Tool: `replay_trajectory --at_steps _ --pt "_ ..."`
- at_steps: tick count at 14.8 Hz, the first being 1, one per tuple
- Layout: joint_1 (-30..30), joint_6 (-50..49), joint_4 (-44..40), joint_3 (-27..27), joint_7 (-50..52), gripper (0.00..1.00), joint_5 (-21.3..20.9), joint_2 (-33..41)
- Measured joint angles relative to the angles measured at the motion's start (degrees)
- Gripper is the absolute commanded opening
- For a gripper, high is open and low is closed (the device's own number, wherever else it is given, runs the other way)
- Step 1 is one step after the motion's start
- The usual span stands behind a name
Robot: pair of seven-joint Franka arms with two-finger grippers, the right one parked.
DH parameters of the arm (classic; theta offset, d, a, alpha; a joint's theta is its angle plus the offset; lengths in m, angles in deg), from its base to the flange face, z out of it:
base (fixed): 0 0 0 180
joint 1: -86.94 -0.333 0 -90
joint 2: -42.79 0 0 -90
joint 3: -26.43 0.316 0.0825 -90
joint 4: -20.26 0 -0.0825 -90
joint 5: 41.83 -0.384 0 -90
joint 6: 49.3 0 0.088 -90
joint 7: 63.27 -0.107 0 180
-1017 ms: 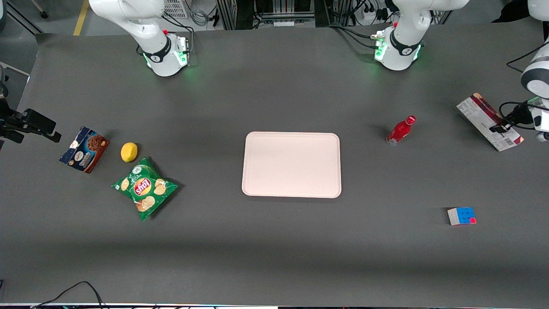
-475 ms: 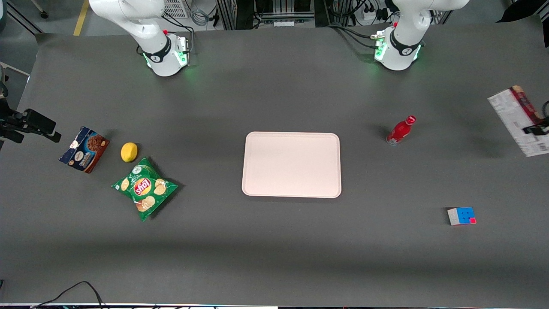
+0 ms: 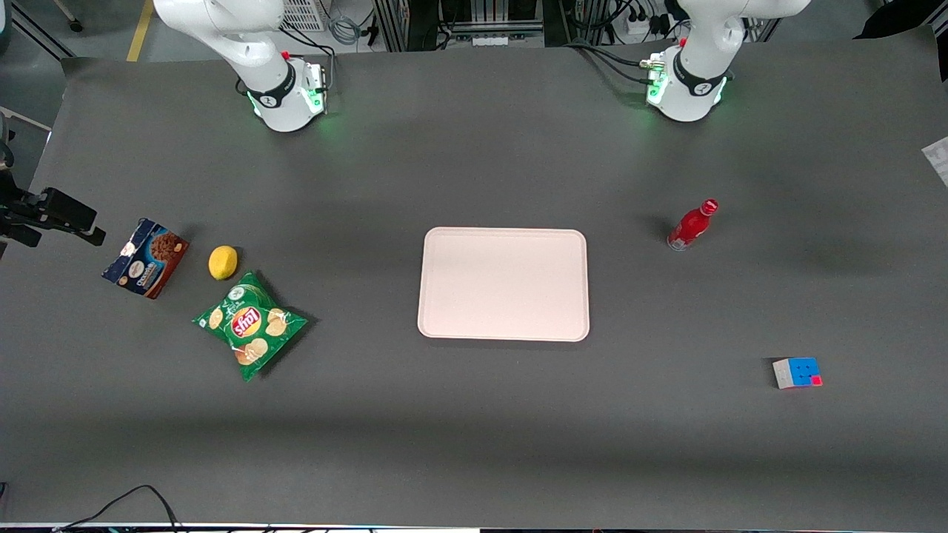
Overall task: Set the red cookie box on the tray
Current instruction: 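Carry the held cookie box over the white tray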
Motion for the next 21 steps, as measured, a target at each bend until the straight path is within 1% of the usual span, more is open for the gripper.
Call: replay_trajectory --at_steps 2,4,7,9,13,17,21 --pt "0.92 -3.11 -4.15 -0.51 -0.95 0.0 -0.23 0.01" --pt "3.18 -8.42 -8.22 -1.66 -1.49 0.0 -0.32 0.07" --pt "6.33 -12.31 -10.95 -6.85 -0.73 0.0 -0.29 0.36" --pt "6.93 -12.53 -11.28 -12.54 2.9 0.0 -0.31 0.53" --pt "7.36 -13.19 -11.77 -26.69 15.36 0.01 -0.35 2.37" --pt "7.59 -14.09 -11.7 -39.72 25.78 0.06 -0.29 4.93" --pt "7.7 -12.49 -9.9 -49.84 35.92 0.06 -0.25 5.13"
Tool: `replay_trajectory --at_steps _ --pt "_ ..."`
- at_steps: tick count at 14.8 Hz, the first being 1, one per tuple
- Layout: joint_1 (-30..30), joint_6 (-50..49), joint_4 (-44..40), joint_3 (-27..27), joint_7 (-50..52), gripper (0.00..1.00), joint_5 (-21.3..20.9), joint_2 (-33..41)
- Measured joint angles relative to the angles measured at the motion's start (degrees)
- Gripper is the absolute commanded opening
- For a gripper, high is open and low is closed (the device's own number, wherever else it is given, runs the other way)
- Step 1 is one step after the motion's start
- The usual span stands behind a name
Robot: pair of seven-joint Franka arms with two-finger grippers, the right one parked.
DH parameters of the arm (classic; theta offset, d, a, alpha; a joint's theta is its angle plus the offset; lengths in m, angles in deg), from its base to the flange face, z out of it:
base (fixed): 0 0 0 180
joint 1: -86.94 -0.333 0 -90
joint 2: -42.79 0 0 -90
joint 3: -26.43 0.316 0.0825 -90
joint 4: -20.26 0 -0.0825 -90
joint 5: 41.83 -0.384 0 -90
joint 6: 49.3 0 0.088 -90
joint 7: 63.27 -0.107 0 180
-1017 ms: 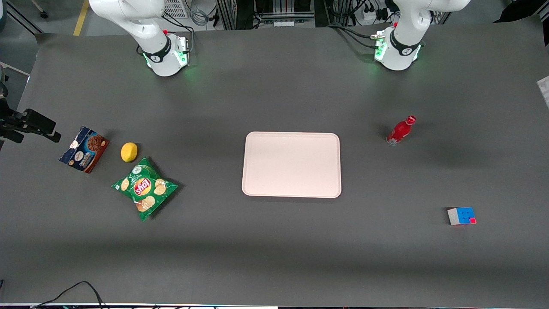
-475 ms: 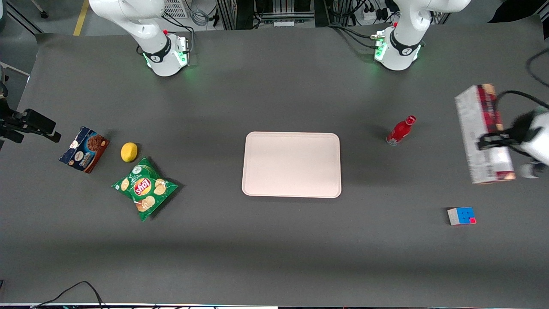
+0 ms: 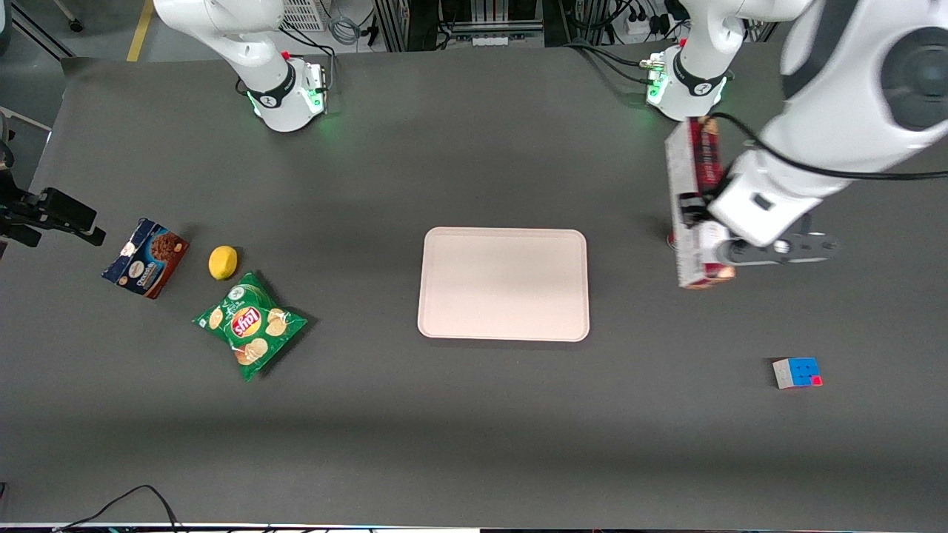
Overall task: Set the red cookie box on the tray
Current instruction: 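Carry the held cookie box over the white tray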
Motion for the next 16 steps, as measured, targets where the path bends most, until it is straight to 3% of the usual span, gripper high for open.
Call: replay_trajectory --at_steps 5,8,12,16 --pt "1.19 11.68 8.61 -10.11 13.61 0.04 -0.28 0.08" --pt "3.57 20.14 14.6 -14.34 20.44 0.04 -2.63 0.2" --pt "6.01 32.2 23.36 -15.31 23.29 0.05 -9.27 -0.59" --pt "5.9 39.81 25.27 -14.58 23.29 0.05 -10.9 -5.7"
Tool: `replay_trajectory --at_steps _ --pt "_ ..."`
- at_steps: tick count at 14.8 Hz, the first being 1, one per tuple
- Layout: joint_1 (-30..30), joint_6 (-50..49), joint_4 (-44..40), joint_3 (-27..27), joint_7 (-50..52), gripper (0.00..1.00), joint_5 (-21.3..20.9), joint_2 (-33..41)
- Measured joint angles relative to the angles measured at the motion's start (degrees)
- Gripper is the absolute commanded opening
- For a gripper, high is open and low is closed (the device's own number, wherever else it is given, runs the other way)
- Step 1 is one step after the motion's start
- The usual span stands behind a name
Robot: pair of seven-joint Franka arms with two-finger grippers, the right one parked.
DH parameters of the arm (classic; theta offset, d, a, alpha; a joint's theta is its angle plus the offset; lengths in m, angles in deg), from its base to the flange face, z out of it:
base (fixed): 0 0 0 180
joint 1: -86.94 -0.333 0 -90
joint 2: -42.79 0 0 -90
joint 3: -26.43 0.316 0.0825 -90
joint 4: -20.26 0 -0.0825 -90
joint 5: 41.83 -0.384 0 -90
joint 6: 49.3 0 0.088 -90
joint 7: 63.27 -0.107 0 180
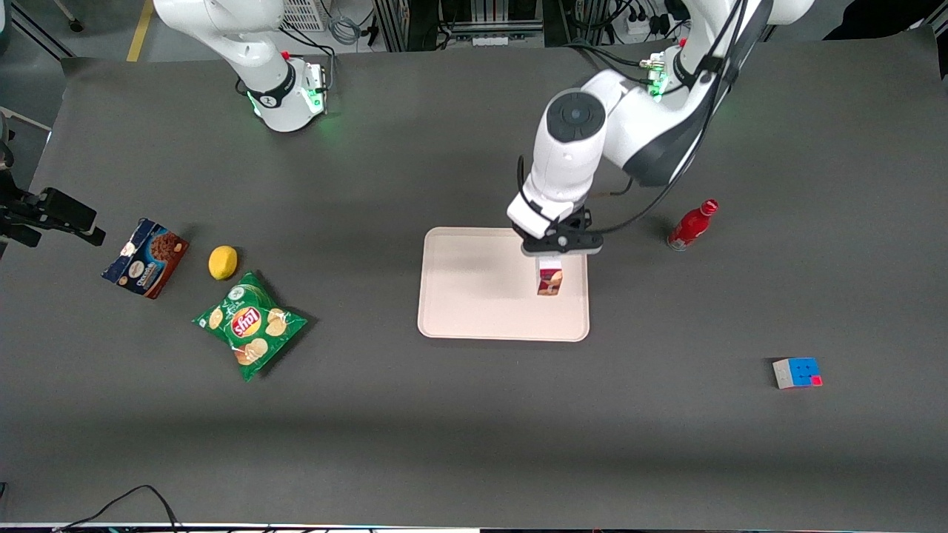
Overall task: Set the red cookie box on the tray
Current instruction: 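Carry the held cookie box over the white tray, then lower the cookie box onto the tray and open the left gripper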
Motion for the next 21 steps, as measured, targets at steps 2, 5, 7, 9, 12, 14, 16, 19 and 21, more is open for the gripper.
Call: replay_trajectory --at_steps 2,5,7,9,12,14,16,19,21 --pt "-0.1 2.87 0.02 0.45 0.0 0.05 -1.43 -3.33" --pt "-0.6 4.95 -0.02 0.95 0.0 0.05 -3.93 -7.12" --pt "-0.95 6.96 -0.04 1.86 -0.05 0.05 -4.29 -8.8" --pt "-1.22 8.43 -0.05 2.75 -0.45 0.05 -4.5 -10.46" --pt "-1.5 9.24 -0.06 3.44 -0.69 0.05 -4.6 -12.75" --pt "-1.59 9.26 -0.07 3.5 -0.74 0.06 -4.63 -13.55" --pt "-1.57 9.31 -0.07 3.49 -0.75 0.25 -4.64 -14.13" --pt "-1.57 9.4 -0.12 3.49 -0.78 0.64 -4.64 -14.42" --pt "-1.58 9.4 -0.14 3.49 -0.78 0.89 -4.65 -14.44"
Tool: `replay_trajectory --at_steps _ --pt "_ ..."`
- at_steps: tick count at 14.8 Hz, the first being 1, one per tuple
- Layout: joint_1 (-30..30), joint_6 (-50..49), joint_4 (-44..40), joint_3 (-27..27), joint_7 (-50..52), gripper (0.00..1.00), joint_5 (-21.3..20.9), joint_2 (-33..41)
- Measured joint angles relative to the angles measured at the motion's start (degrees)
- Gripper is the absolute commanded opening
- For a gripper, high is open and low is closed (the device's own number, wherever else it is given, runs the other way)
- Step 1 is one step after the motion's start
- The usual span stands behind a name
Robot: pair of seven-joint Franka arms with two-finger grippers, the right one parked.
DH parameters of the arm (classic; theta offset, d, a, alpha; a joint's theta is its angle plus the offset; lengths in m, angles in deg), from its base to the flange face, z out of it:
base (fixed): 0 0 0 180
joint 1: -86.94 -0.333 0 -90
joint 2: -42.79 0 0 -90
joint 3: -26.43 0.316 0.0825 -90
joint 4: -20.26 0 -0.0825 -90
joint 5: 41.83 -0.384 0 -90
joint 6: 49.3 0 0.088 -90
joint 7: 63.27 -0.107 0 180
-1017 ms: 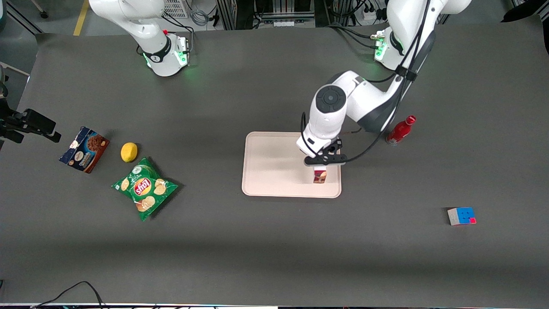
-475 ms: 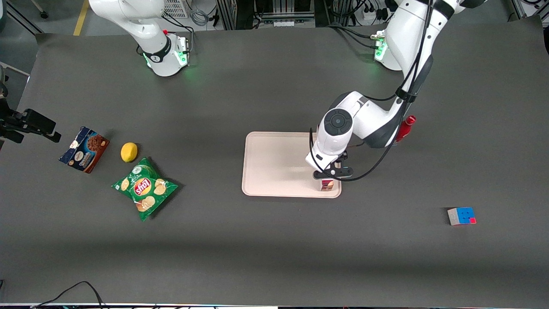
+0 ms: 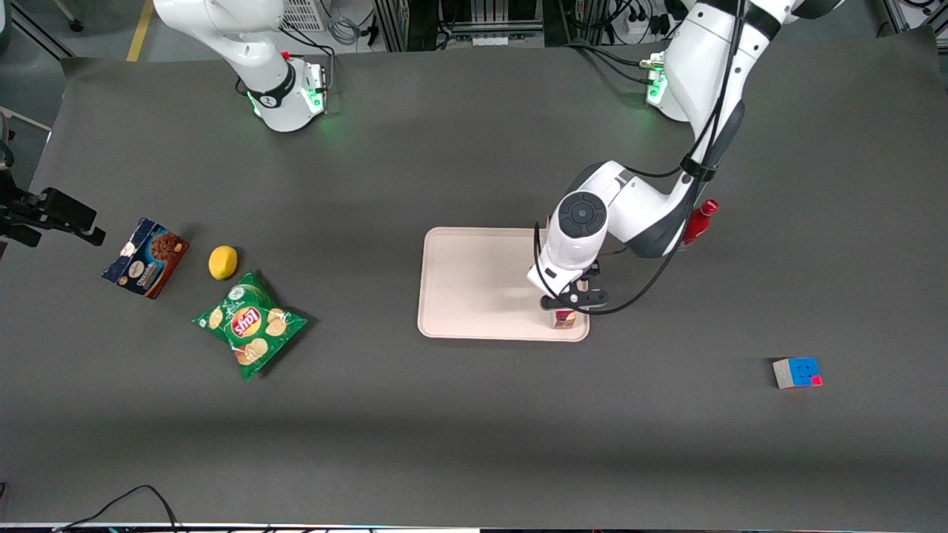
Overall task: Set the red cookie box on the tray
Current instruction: 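Lower the cookie box onto the tray and open the left gripper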
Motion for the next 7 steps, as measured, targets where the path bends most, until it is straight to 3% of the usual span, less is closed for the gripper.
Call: replay_trajectory --at_steps 1,7 --pt "0.0 0.0 -0.02 0.01 0.0 0.99 0.0 -0.03" --pt "-0.05 0.03 -0.26 0.0 0.0 1.0 0.0 -0.03"
